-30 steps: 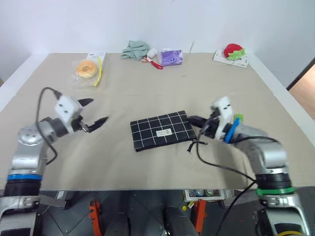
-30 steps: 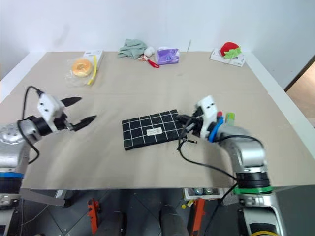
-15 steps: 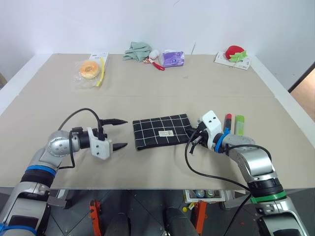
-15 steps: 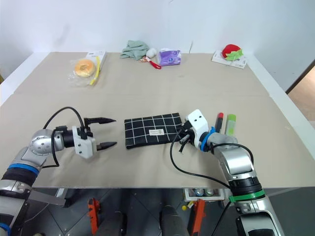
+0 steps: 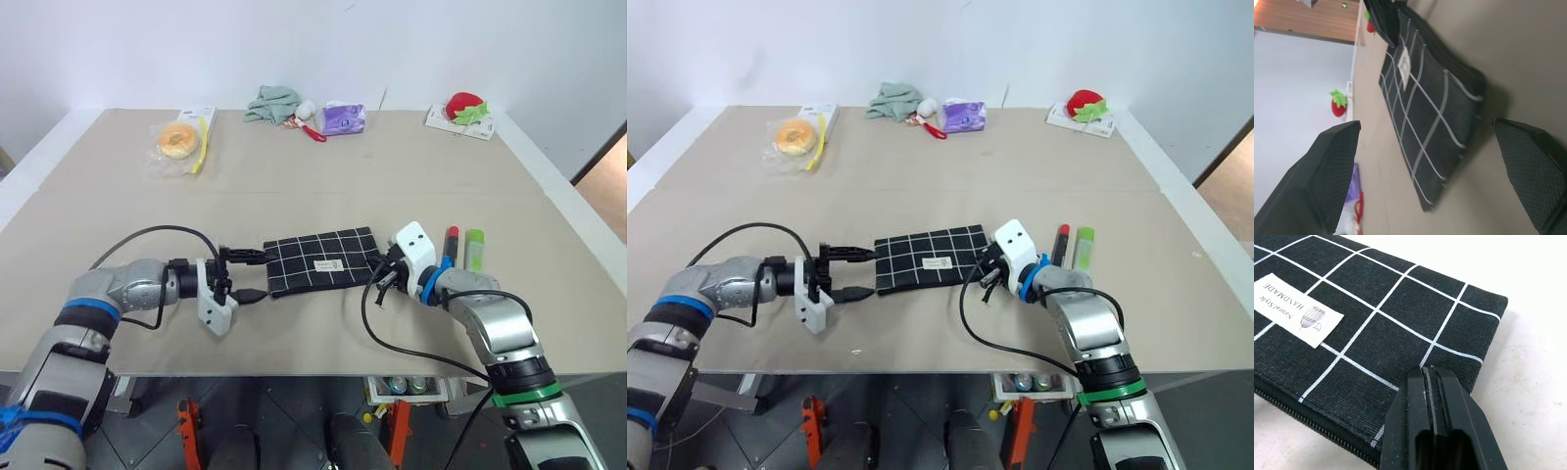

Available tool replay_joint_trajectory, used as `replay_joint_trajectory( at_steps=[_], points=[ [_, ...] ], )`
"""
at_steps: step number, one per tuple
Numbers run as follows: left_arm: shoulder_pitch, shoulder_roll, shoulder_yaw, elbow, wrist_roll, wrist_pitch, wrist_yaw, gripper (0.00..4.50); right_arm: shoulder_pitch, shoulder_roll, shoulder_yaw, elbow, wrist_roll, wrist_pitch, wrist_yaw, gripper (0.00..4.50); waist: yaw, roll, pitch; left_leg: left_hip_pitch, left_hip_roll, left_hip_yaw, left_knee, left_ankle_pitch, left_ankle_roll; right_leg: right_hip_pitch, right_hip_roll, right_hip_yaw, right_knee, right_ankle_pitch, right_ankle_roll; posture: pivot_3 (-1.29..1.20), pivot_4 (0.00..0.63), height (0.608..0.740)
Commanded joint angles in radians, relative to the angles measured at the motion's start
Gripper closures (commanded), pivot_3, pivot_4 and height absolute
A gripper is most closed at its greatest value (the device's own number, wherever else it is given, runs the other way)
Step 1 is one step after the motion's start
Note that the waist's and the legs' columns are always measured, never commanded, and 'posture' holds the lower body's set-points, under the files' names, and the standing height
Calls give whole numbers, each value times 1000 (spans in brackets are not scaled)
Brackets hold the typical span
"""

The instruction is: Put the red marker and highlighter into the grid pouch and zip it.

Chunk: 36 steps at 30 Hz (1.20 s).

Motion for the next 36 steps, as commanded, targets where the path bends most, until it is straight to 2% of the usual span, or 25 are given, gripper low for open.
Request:
replay_joint_trajectory(
  at_steps=[1, 9, 12, 15, 17, 18, 19, 20, 23, 29, 34, 35, 36],
  points=[
    [-32, -22, -74, 35, 70, 15, 106, 0, 19, 8, 8, -25, -3, 20, -1, 4483, 0, 0, 0, 0, 0, 0, 0, 0, 0, 0, 0, 0, 0, 0, 0, 0, 150, 739],
    [-94, -49, -211, 87, 140, 28, 249, 0, 33, 10, 1, -55, -1, 39, -9, 4483, 1, 0, -1, 0, 0, 0, -1, 0, 0, 0, 0, 0, 0, -1, 1, 0, 150, 739],
    [-115, -54, -247, 112, 150, 34, 288, 857, 43, 8, -1, -70, 1, 46, -14, 4500, 1, 0, -1, 0, -1, 0, -1, 0, 0, 0, -1, 0, 0, -1, 1, 0, 150, 739],
    [-130, -59, -280, 134, 153, 35, 309, 2391, 50, 8, -5, -80, 2, 52, -18, 4500, 1, 0, -1, 0, -1, 0, -1, 0, 0, 0, 0, 0, 0, -1, 1, 0, 150, 739],
    [-137, -59, -297, 146, 150, 34, 317, 3296, 51, 8, -6, -82, 2, 54, -19, 4500, 3, 1, -2, -1, -1, 0, -1, 0, 0, 0, 0, 0, 0, -1, 1, 0, 150, 739],
    [-140, -59, -304, 153, 147, 33, 319, 3595, 52, 7, -7, -84, 2, 55, -19, 4500, 4, 2, -2, 0, -1, 0, -1, 0, 0, 0, -1, 0, 0, -1, 1, 0, 150, 739],
    [-144, -60, -310, 160, 144, 33, 316, 4225, 53, 7, -8, -85, 1, 56, -18, 4500, 5, 3, -3, 0, -2, 0, -1, 0, 0, 0, -1, 0, 0, -1, 1, 0, 150, 739],
    [-146, -60, -316, 167, 138, 32, 312, 4475, 53, 7, -9, -86, 1, 56, -19, 4500, 5, 3, -3, 2, -2, 0, -1, 0, 0, 2, -2, 0, 0, -1, 2, 0, 150, 739],
    [-151, -63, -325, 182, 123, 33, 299, 4475, 54, 6, -11, -88, 0, 56, -20, 4500, 6, 3, -3, 9, -2, 0, -1, 0, 0, 9, -2, 0, 0, -2, 2, 0, 150, 739],
    [-161, -82, -306, 210, 8, 23, 184, 4475, 59, -3, -47, -113, 13, 25, -16, 4500, 6, 3, -3, 10, -2, 0, -2, 0, 0, 9, -2, 0, 0, -3, 2, 0, 150, 739],
    [-141, -97, -276, 208, -156, 24, 13, 4475, 76, 19, -211, -230, 152, 64, -20, 4500, 13, 4, -3, 8, -4, 0, -2, 0, 0, 8, -4, 1, -1, -4, 3, 0, 150, 739],
    [-133, -98, -271, 199, -183, 31, -20, 4500, 78, 31, -265, -257, 210, 123, -35, 3998, 14, 4, -3, 7, -5, 0, -2, 0, 0, 8, -5, 1, -1, -4, 3, 0, 150, 739],
    [-124, -98, -266, 189, -211, 38, -51, 4500, 82, 39, -310, -285, 261, 177, -45, 3854, 14, 4, -3, 7, -5, 0, -2, 0, 0, 8, -5, 1, -1, -4, 3, 0, 150, 739]
  ],
)
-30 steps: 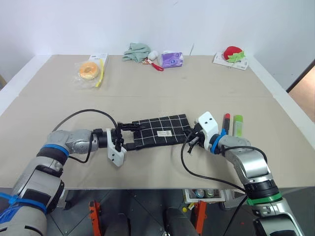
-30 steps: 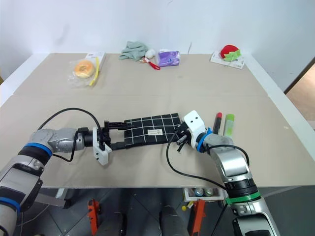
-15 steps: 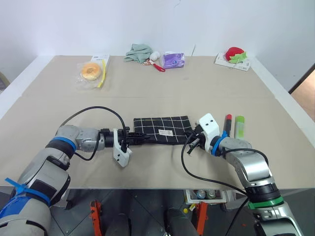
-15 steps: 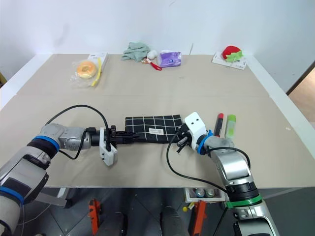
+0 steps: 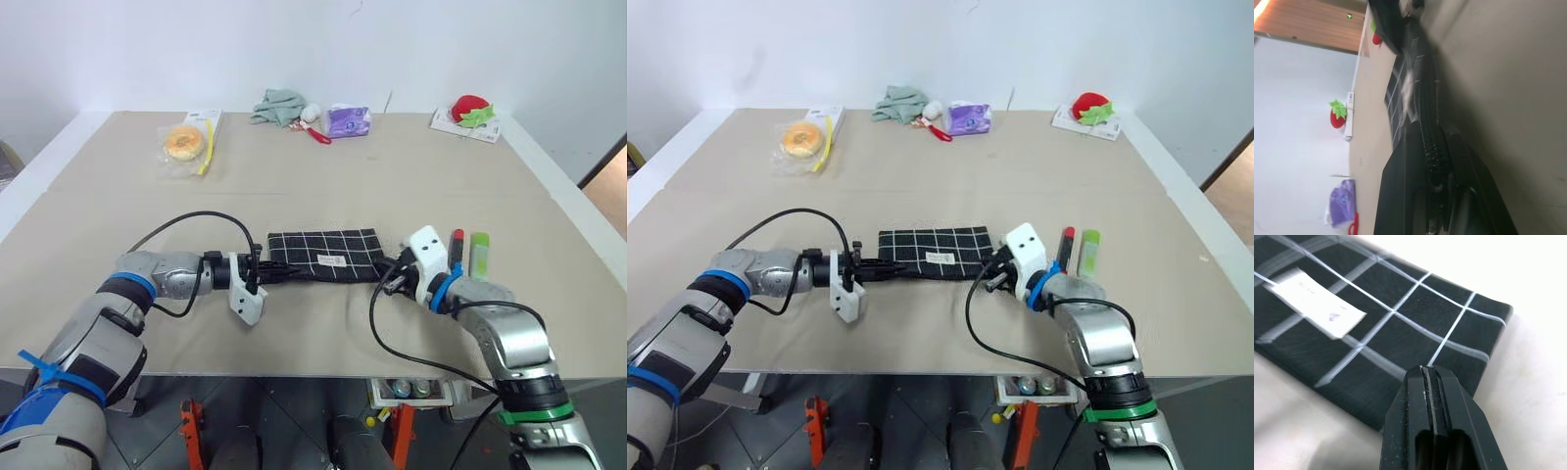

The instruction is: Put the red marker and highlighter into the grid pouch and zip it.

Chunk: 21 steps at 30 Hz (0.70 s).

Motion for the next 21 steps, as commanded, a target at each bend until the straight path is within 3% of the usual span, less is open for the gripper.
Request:
replay_joint_trajectory(
  at_steps=[1, 8, 9, 17, 21],
  points=[
    [47, -8, 7, -16, -103, 17, -126, 4500, 3, 16, -175, -141, 178, 156, -30, 3581, 2, 0, 0, 0, 0, 0, 0, 0, 0, 0, 0, 0, 0, 0, 0, 0, 150, 739],
    [126, -16, 36, -117, -260, 116, -327, 4500, 74, -52, -173, -189, 163, 283, -106, 330, 6, 0, 0, 0, 0, 0, -1, -2, 1, 0, 0, 0, 0, -4, -1, 0, 150, 739],
    [139, -20, 42, -137, -279, 136, -352, 4500, 74, -50, -171, -184, 164, 301, -120, 83, 6, 0, 0, 0, 0, 0, -1, -3, 1, 0, 0, 0, 0, -4, -1, 0, 150, 739],
    [218, -36, 77, -289, -367, 262, -484, 4500, 59, -25, -143, -202, 178, 360, -163, 83, 9, 1, 0, 0, 0, 0, -1, -3, 1, 0, 0, 0, 0, -4, -1, 0, 150, 739],
    [241, -51, 95, -349, -383, 314, -514, 4500, 36, 8, -70, -151, 138, 341, -193, 83, 8, 1, 0, 1, 0, 0, -1, -3, 2, 0, 0, 0, 0, -4, -1, 0, 150, 739]
  ],
)
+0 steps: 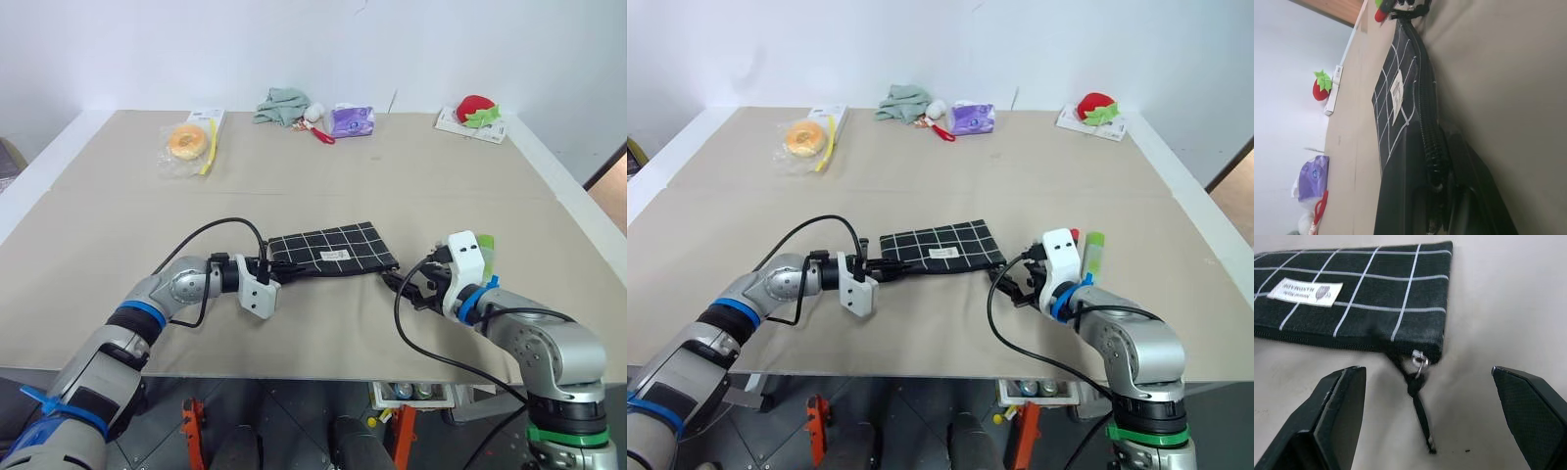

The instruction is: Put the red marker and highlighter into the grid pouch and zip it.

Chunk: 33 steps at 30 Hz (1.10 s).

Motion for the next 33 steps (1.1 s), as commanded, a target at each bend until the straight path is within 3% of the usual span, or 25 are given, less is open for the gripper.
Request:
replay_joint_trajectory(
  at_steps=[1, 4, 9, 11, 33],
  points=[
    [41, -19, -18, -43, -1, 40, -41, 4500, -34, 22, 41, 21, -25, -25, -26, 83, 0, 0, 0, 0, 0, 0, 0, 0, 0, 0, 0, 0, 0, 0, 0, 0, 150, 739],
    [54, -20, -7, -68, -2, 62, -55, 4500, -39, 16, 54, 31, -34, -21, -28, 1286, 0, 0, 0, 0, 0, 0, 0, 0, 0, 0, 0, 0, 0, 0, 0, 0, 150, 739],
    [65, -22, 5, -91, -1, 82, -70, 4500, -42, 20, 63, 36, -42, -30, -25, 3932, 0, 0, 0, 0, 0, 0, 0, -1, 2, 0, 0, 0, 0, -1, 0, 0, 150, 739],
    [65, -22, 11, -93, -1, 87, -74, 4500, -44, 19, 65, 32, -44, -28, -25, 4469, 0, 0, 0, 0, 0, -1, 0, -1, 2, 0, 1, 0, 0, -1, 0, 0, 150, 739],
    [60, -75, 67, -102, -54, 133, -78, 4500, -31, 19, 208, -61, -22, 7, 34, 4469, 2, 0, 0, -2, -1, -1, 0, -1, 2, 0, 0, 0, -1, -1, 0, 0, 150, 739]
  ],
)
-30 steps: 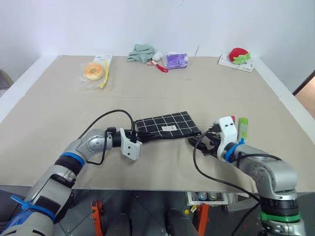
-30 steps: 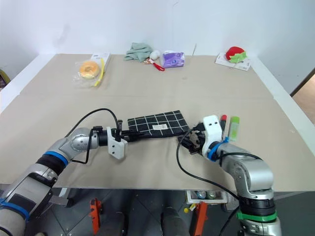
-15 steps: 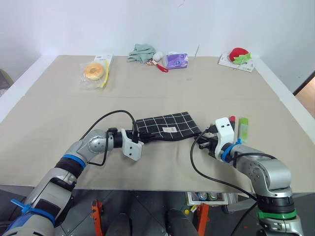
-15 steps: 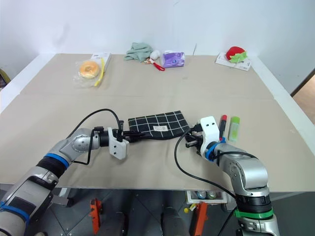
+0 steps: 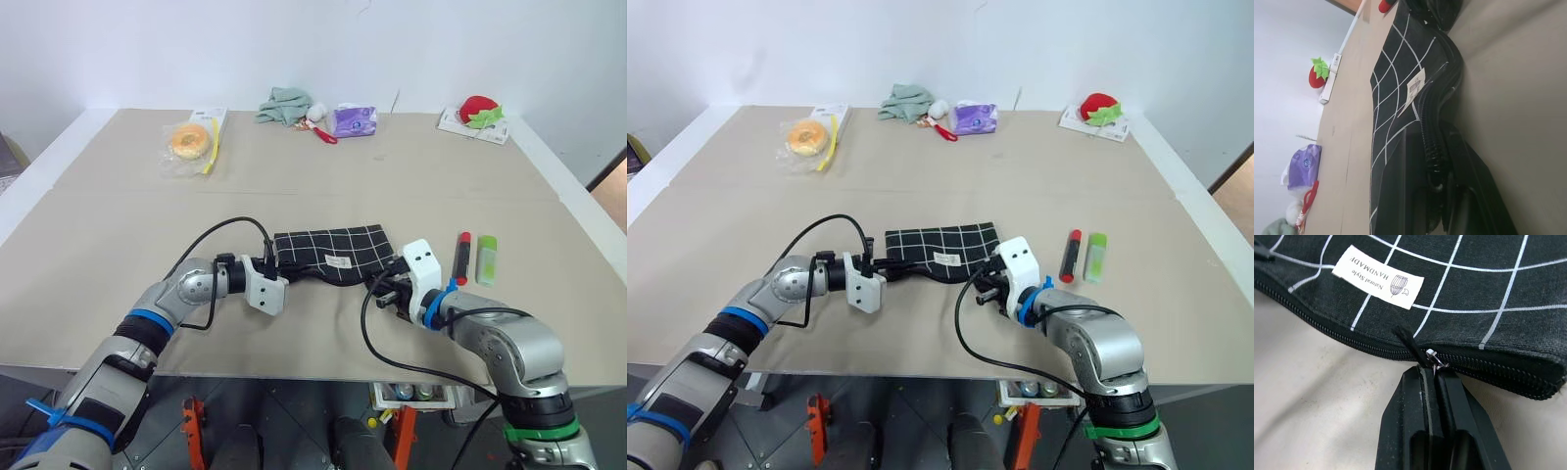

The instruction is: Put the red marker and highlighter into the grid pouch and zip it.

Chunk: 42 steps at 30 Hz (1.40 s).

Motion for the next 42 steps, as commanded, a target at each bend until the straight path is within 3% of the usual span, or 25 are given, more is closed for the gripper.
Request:
replay_joint_trajectory(
  at_steps=[1, 6, 14, 27, 36, 42],
  points=[
    [9, -24, -5, -9, -15, 9, -1, 4500, -10, 9, 44, -53, 29, -2, 37, 4469, 0, 0, 0, 0, 0, 0, 0, 0, 0, 0, 0, 0, 0, 0, 0, 0, 150, 739],
    [9, -37, 1, -17, -29, 21, -1, 4500, -36, 86, 73, -101, 99, 24, 64, 4469, 0, 0, 0, 0, 0, -1, 0, 0, 0, 0, 1, 0, 0, 0, 0, 0, 150, 739],
    [14, -54, 40, -76, -137, 57, -38, 4500, -23, 96, 58, -65, 80, 14, 42, 4469, -3, -1, 1, -6, 1, -2, 0, 0, 0, -5, 1, -1, -1, 0, 0, 0, 150, 739],
    [22, -51, 73, -141, -206, 132, -93, 4500, -7, 19, 16, -11, 45, -16, 38, 4469, -1, -1, 1, -13, 0, -2, 0, 0, 0, -12, 1, -1, 1, 0, 0, 0, 150, 739],
    [41, -39, 87, -152, -227, 159, -111, 4500, 28, -3, -95, -37, 59, 0, 3, 4469, -2, -1, 1, -14, 0, -2, 0, 0, 0, -12, 1, -1, 1, 0, 0, 0, 150, 739],
    [41, -59, 79, -158, -229, 165, -113, 4500, 21, -7, -13, -83, 64, -3, 28, 4469, -2, -1, 1, -14, 0, -2, 0, 0, 0, -12, 1, -1, 1, 0, -1, 0, 150, 739]
  ],
)
